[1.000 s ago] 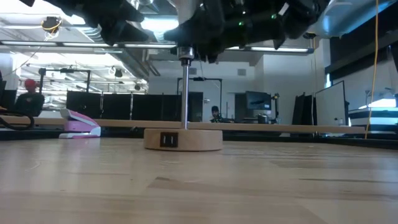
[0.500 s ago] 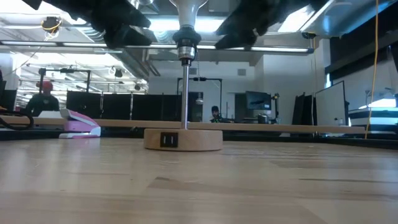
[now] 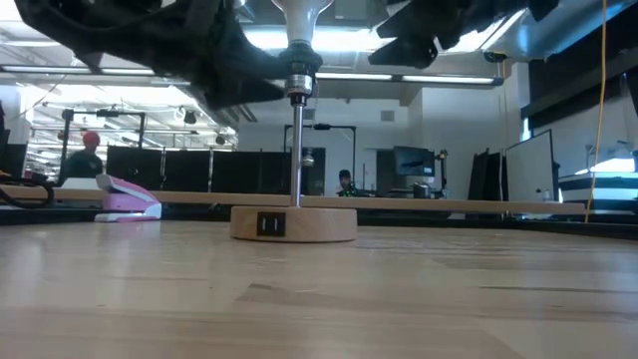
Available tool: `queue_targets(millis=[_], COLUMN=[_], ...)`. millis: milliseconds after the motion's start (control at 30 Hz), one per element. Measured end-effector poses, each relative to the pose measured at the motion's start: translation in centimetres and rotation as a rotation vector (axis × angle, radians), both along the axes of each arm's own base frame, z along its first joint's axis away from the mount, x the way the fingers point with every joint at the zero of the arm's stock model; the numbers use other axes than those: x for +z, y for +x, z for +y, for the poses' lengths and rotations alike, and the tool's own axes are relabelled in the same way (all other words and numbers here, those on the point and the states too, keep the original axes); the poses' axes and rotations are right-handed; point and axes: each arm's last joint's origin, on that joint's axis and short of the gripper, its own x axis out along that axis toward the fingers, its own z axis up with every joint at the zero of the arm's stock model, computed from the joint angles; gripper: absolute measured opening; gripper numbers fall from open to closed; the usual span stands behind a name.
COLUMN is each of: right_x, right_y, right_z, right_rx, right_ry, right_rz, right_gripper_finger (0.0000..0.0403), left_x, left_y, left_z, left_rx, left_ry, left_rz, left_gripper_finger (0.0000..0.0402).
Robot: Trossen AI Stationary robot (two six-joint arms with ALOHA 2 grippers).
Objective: Screw lightbulb
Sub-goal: Remove the lightbulb from the desk lamp
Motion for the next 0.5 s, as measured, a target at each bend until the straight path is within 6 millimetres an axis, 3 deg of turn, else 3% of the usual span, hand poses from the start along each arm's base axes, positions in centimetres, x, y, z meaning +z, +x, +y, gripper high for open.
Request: queue_targets(millis=[100,500], right_x=[-0.7,0.1], right_y=[0.1,0.3], right_z=[0.0,-0.1], right_rx=[0.004,-0.028], right_ry=[-0.011,0.029], right_rz=[-0.045,-0.153], right_gripper_finger=[0.0360,0.0360], left_x=[-0.2,0.0], left_y=[0.7,3.0], left_z=[0.3,0.1], left_rx=[0.011,0.009], left_ry=[-0.008,0.003], left_rz=[-0.053,-0.066], left_gripper_finger=[0.0270,0.0269])
